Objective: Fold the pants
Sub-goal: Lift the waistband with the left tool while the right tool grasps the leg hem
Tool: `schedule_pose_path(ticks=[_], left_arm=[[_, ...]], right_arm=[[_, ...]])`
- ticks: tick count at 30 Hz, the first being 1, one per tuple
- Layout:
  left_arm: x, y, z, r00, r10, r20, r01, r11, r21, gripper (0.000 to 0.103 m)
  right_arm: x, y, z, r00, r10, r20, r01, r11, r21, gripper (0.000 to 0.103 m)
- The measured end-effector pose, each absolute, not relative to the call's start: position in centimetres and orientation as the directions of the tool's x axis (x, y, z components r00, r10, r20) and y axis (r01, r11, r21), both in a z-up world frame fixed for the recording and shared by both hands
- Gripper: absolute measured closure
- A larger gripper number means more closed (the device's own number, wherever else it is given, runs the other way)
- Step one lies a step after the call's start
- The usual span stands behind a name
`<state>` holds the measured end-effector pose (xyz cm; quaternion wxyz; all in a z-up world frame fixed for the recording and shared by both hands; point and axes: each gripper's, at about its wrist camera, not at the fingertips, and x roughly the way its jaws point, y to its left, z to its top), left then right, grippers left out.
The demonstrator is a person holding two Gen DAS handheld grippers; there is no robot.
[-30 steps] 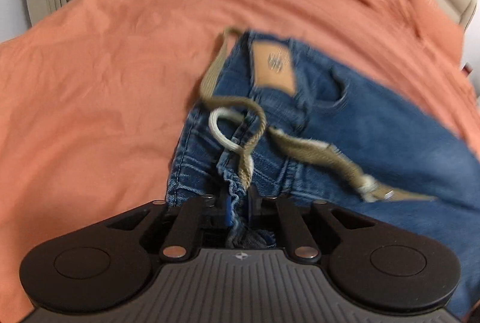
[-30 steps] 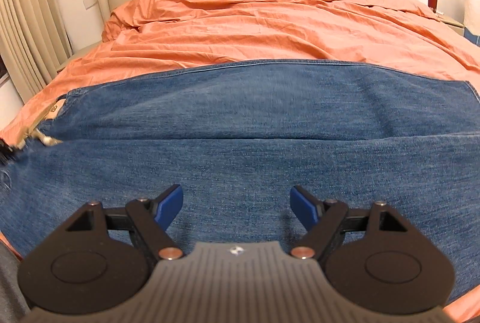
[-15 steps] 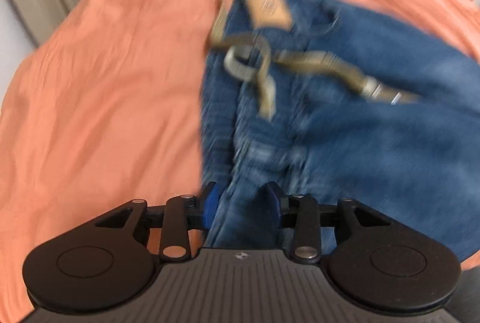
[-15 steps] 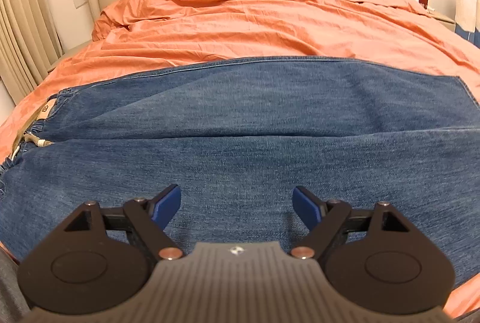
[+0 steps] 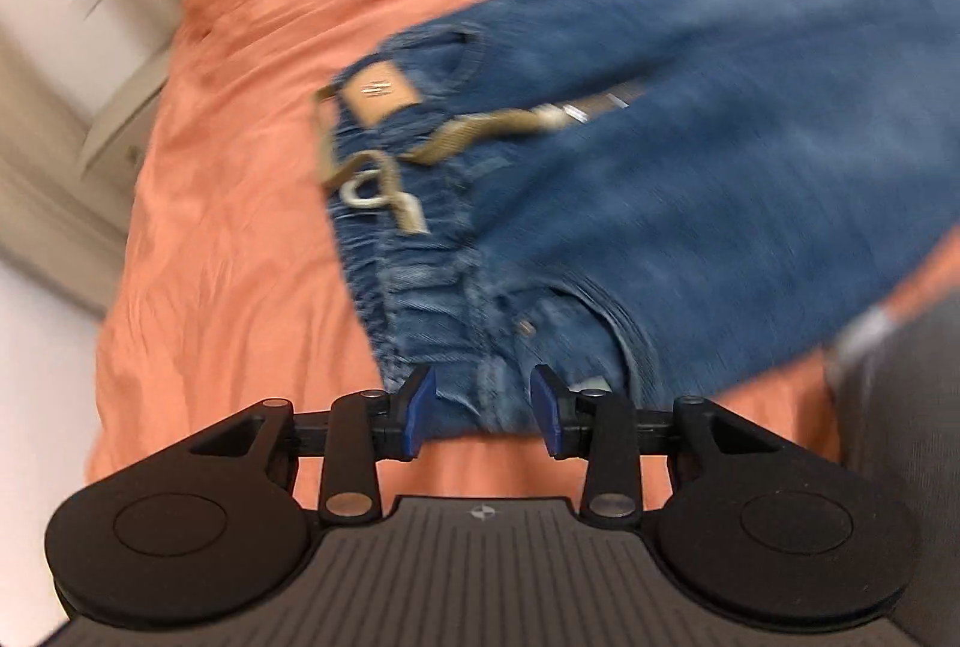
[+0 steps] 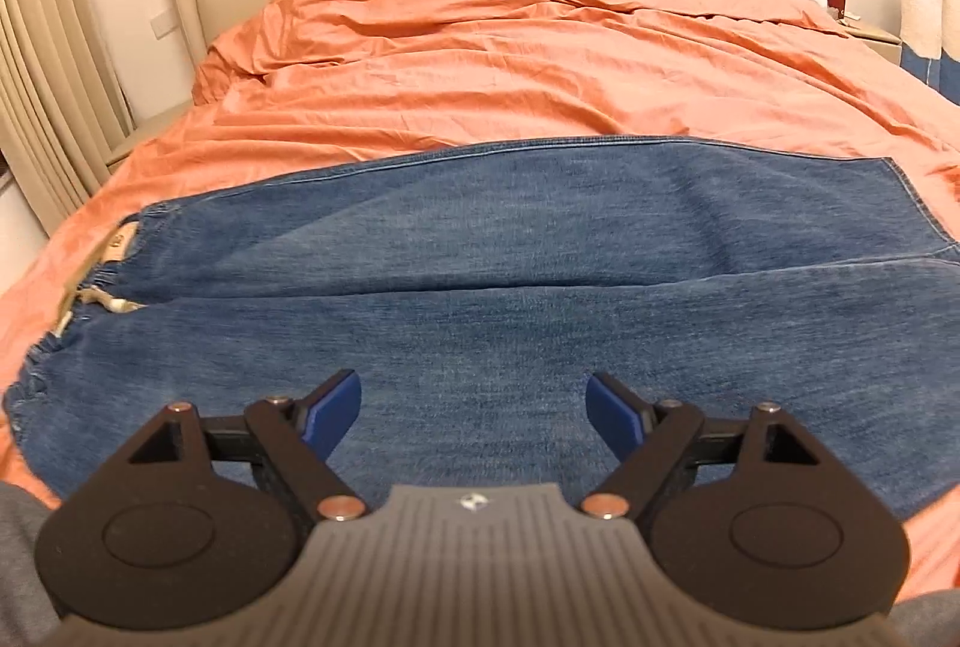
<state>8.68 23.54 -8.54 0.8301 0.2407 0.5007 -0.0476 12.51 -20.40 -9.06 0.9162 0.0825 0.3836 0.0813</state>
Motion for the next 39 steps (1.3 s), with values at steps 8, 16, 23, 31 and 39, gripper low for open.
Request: schedule_pose_path(ticks=[8,16,23,31,39], left_arm=[[6.4,19.7,-13.7,0.518,0.250,-0.818,0.540,0.646,0.540,0.042],[8.1,19.1,-17.0,0.525,0.240,-0.817,0.572,0.612,0.547,0.045],[8.1,19.7,-14.6,0.578,0.184,-0.795,0.438,0.752,0.492,0.088],[9.0,19.8,-11.2,0.616,0.187,-0.766,0.235,0.884,0.404,0.091],[9.7,19.7,-11.0,0.574,0.239,-0.783,0.164,0.904,0.396,0.091]], right_arm=[[9.9,-24.9,-3.5,0.656,0.194,-0.729,-0.106,0.981,0.165,0.024],[7.8,-33.2,1.3,0.644,0.079,-0.761,-0.017,0.996,0.088,0.024],[7.3,-41.7,1.9,0.661,-0.046,-0.749,-0.063,0.991,-0.116,0.033],[7.8,-45.6,-6.4,0.560,-0.165,-0.812,-0.357,0.836,-0.416,0.071],[7.8,-45.2,-15.6,0.543,-0.219,-0.810,-0.566,0.617,-0.546,0.075]])
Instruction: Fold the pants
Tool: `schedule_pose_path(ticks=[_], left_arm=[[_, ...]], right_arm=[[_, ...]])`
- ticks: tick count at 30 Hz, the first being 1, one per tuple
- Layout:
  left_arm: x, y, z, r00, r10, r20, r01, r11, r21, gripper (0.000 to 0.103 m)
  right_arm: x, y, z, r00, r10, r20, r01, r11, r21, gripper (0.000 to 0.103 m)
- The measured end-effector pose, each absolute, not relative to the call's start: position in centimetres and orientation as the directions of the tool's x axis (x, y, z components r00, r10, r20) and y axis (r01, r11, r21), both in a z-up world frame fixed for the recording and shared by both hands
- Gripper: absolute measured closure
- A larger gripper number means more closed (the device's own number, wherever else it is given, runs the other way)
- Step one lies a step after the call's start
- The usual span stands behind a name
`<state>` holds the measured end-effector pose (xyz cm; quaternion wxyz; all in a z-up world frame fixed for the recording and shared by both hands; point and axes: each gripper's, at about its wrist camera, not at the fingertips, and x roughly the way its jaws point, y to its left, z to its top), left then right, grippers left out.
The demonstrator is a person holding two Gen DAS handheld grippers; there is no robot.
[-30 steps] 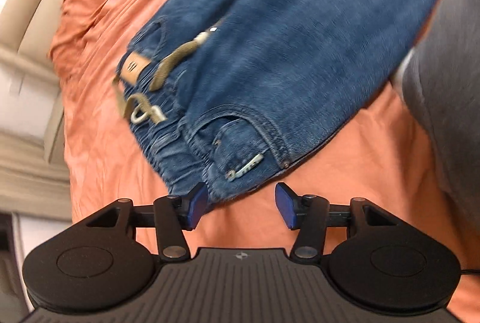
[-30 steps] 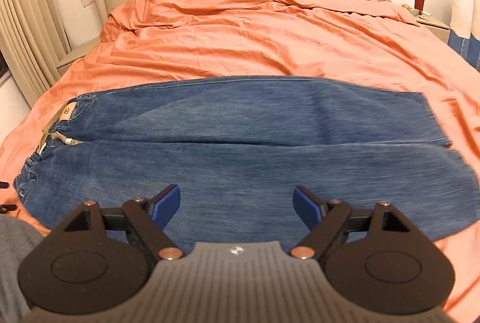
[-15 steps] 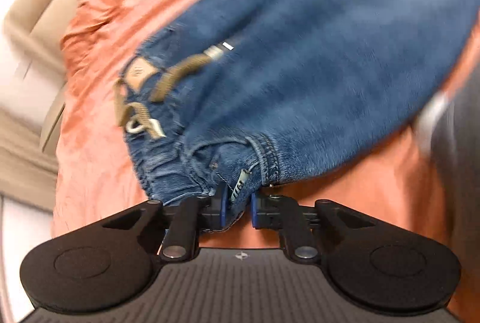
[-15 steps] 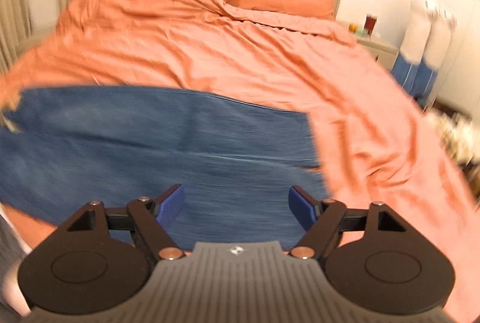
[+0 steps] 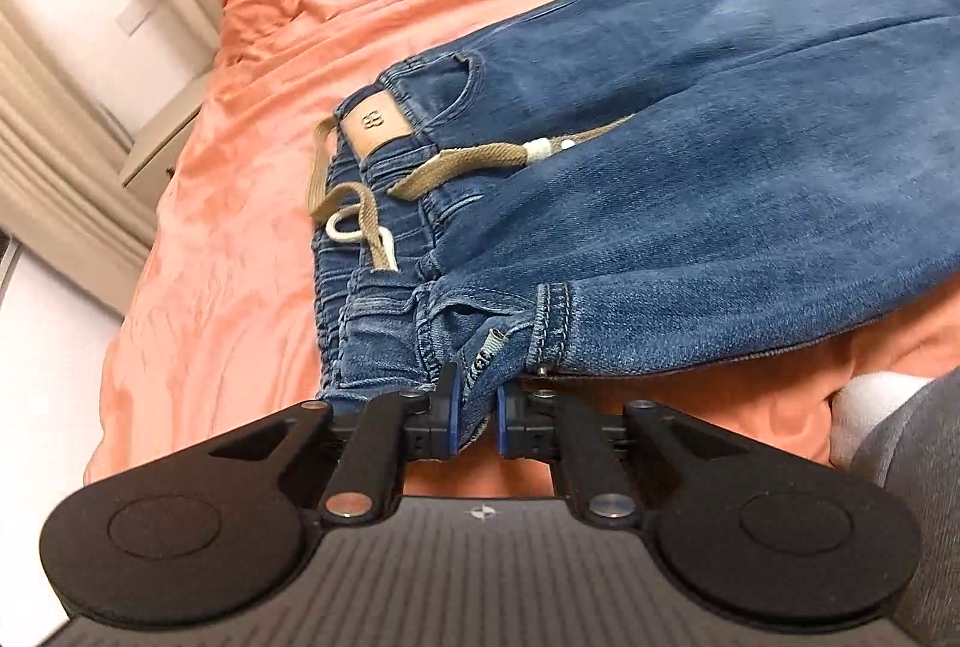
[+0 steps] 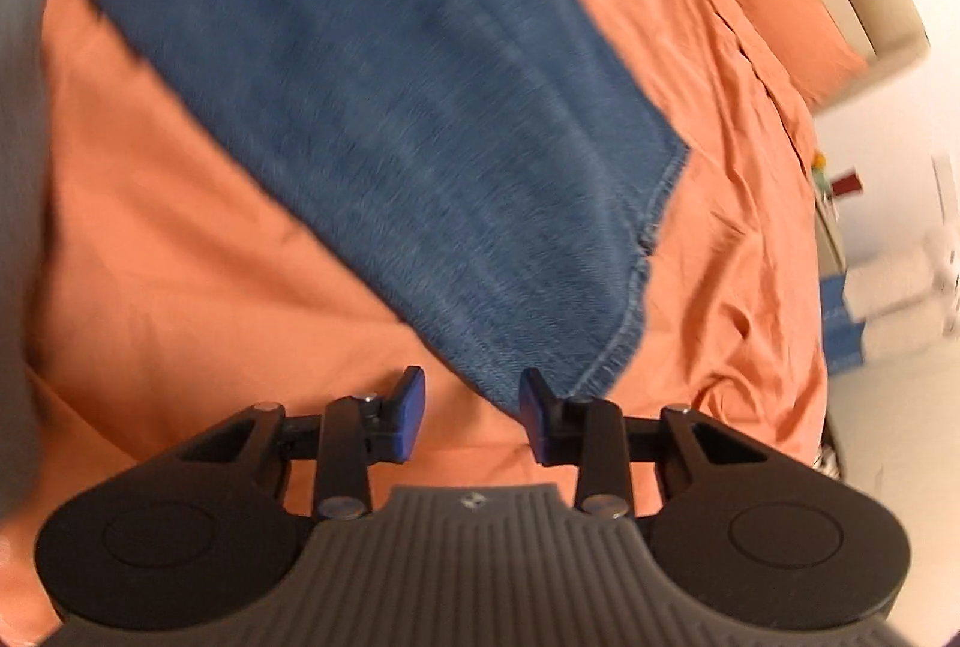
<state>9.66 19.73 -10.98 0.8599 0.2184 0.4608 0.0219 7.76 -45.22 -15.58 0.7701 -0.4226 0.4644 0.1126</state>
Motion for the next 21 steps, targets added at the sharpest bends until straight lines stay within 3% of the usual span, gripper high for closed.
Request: schedule_pose_path(ticks=[4,6,8,15,21], left_arm=[[10.1,19.8,-10.9,0.560,0.257,-0.788,0.115,0.918,0.381,0.091],[10.2,19.8,-10.9,0.558,0.264,-0.787,0.090,0.923,0.374,0.091],[10.1,19.8,-10.8,0.560,0.268,-0.784,0.071,0.927,0.367,0.091],[9.2,20.6,-8.5,0.637,0.253,-0.728,-0.016,0.949,0.316,0.092],[8.4,21.9,-3.3,0.736,0.229,-0.637,-0.095,0.967,0.237,0.093]], right_arm=[[7.9,-44.6,-18.0,0.588,-0.233,-0.775,-0.604,0.511,-0.612,0.078],[7.8,-44.5,-18.7,0.611,-0.239,-0.755,-0.603,0.477,-0.639,0.087],[7.9,-44.6,-18.6,0.635,-0.242,-0.733,-0.582,0.474,-0.661,0.103],[7.8,-45.0,-12.8,0.749,-0.248,-0.615,-0.405,0.564,-0.720,0.103],[7.8,-44.5,-6.1,0.830,-0.280,-0.482,-0.211,0.642,-0.737,0.103]])
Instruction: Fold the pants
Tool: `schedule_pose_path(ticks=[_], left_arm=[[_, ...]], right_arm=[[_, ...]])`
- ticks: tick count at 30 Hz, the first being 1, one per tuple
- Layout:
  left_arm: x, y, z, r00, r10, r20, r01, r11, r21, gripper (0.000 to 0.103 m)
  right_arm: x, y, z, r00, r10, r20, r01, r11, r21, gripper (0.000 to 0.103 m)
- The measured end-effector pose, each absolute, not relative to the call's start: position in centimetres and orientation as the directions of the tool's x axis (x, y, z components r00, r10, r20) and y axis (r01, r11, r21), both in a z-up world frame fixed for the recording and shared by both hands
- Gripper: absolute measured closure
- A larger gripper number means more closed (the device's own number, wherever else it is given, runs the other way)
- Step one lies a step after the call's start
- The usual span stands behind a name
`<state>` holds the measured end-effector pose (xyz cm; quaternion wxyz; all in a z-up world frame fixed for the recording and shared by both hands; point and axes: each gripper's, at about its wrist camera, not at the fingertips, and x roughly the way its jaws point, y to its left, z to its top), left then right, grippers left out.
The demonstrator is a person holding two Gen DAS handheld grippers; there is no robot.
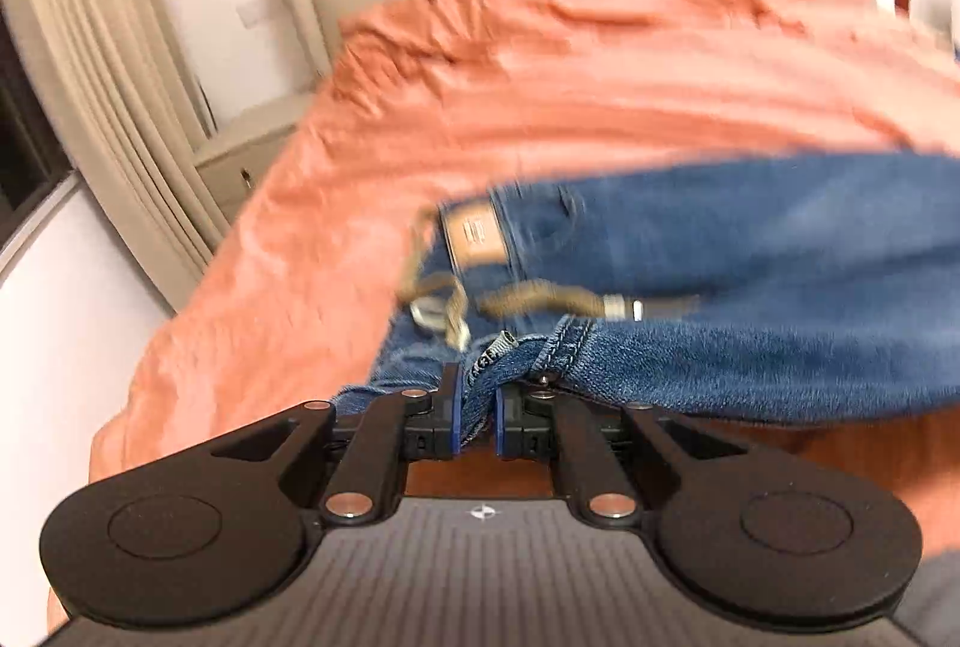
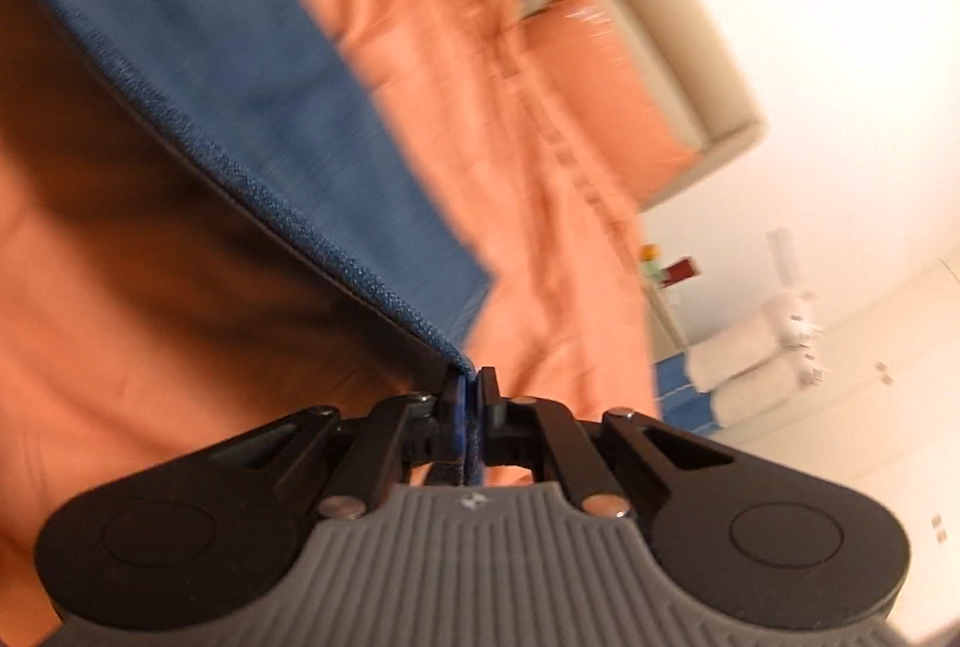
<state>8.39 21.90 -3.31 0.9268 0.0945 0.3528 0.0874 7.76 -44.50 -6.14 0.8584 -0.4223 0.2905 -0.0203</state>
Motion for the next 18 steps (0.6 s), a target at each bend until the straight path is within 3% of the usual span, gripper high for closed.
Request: schedule_pose_path(ticks=[7,18], left_arm=[[9.6,22.4,1.9,0.780,0.204,-0.592,-0.102,0.974,0.201,0.093],[19.9,21.3,1.0,0.730,0.246,-0.637,-0.123,0.965,0.231,0.093]], right_arm=[[8.5,-44.6,-0.2,0.845,-0.332,-0.420,-0.049,0.733,-0.678,0.103],[20.1,-44.1,-5.4,0.756,-0.413,-0.509,-0.066,0.724,-0.686,0.103]])
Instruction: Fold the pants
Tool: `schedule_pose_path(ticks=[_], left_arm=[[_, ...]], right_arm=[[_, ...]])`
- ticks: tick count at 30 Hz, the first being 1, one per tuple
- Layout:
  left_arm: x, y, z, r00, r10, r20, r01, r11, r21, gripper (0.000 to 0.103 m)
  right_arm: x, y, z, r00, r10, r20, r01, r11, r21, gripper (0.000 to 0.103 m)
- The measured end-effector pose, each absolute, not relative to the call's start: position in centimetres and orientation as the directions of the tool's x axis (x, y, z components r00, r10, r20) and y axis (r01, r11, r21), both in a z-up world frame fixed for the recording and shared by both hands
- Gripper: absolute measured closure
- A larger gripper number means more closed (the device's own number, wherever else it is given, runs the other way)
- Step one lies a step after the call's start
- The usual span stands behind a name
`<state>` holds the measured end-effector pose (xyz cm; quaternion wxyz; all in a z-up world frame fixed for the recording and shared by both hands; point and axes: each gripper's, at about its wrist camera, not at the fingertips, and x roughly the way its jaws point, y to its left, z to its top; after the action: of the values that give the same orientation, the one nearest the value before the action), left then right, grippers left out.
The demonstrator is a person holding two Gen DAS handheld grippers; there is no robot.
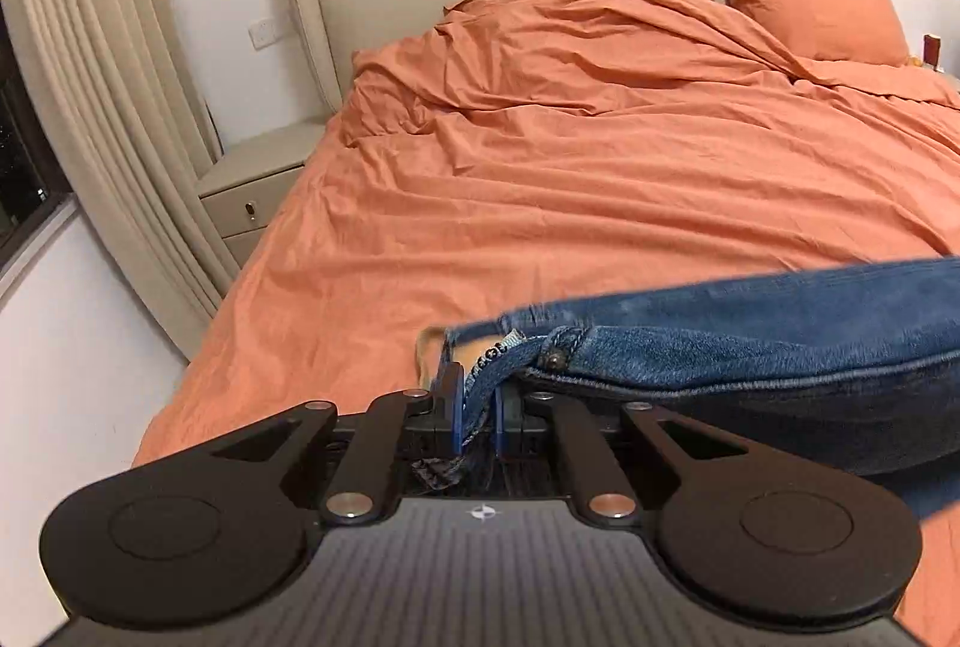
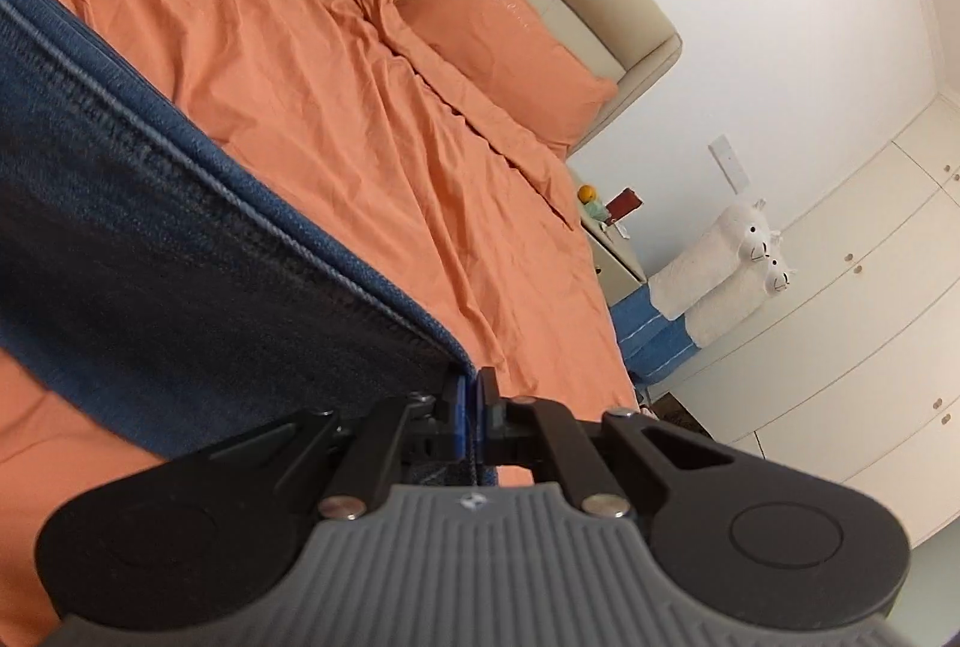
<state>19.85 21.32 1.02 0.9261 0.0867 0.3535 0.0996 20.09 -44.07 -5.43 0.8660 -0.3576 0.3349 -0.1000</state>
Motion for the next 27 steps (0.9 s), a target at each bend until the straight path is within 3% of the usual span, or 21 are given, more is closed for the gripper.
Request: schedule_pose_path(ticks=[6,16,23,27], left_arm=[[29.0,20.9,-1.6,0.658,0.291,-0.694,-0.126,0.952,0.280,0.093],[40.0,20.8,-12.3,0.499,0.362,-0.788,-0.072,0.923,0.378,0.092],[40.2,20.8,-13.9,0.510,0.363,-0.780,-0.064,0.920,0.386,0.092],[38.4,20.5,-11.7,0.590,0.364,-0.721,-0.112,0.921,0.373,0.092]], right_arm=[[31.1,-44.0,-8.9,0.705,-0.417,-0.574,-0.134,0.717,-0.684,0.103],[44.1,-42.2,-20.0,0.579,-0.449,-0.681,-0.276,0.678,-0.682,0.103],[44.4,-42.2,-21.8,0.576,-0.451,-0.682,-0.279,0.676,-0.683,0.103],[42.6,-42.2,-20.0,0.617,-0.463,-0.637,-0.222,0.674,-0.705,0.103]])
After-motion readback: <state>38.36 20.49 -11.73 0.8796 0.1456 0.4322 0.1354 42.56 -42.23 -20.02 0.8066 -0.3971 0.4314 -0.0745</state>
